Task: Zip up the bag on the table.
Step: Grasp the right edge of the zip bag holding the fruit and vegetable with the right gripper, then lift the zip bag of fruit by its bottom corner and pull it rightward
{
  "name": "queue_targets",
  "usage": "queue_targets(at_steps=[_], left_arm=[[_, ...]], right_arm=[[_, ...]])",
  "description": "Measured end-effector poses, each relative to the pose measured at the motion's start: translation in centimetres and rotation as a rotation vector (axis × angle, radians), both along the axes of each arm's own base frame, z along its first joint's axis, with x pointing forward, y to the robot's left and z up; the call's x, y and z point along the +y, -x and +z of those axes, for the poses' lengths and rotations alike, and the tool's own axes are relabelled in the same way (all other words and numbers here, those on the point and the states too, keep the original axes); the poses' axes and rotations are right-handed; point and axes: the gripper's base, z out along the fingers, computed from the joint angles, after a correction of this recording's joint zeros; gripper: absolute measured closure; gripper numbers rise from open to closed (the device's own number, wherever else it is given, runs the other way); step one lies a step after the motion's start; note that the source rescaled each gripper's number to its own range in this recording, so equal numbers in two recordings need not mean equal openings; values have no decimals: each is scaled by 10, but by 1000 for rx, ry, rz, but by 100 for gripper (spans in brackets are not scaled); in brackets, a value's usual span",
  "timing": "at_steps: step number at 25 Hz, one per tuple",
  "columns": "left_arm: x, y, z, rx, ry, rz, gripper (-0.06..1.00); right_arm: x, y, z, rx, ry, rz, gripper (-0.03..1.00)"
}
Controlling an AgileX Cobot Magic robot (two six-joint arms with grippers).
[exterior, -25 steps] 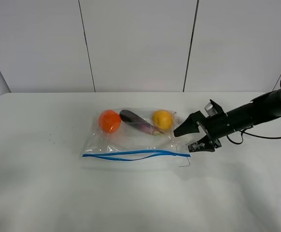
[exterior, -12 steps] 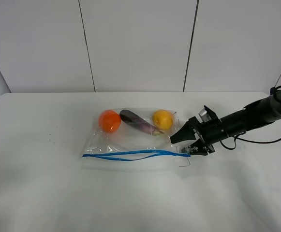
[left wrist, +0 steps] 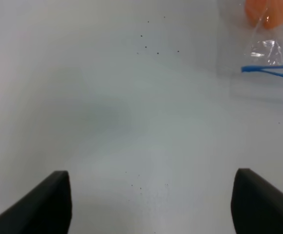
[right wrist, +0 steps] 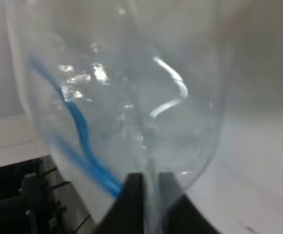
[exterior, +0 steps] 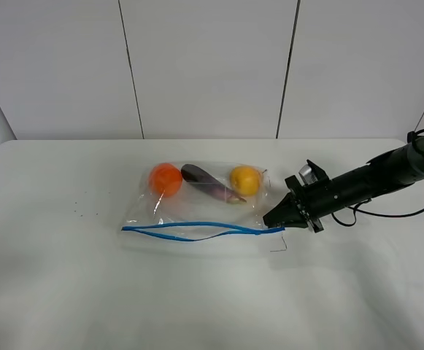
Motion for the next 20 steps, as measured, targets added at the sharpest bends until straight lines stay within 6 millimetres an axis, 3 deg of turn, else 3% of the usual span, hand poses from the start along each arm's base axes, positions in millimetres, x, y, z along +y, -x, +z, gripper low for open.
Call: queue_targets(at_steps=[11,20], left_arm=[[0,0,0,0,0,0,-6],[0,0,0,0,0,0,-6]], right_arm=[[2,-1,4,188,-28,-111,97],[3,-6,36,210,-72,-206,97]])
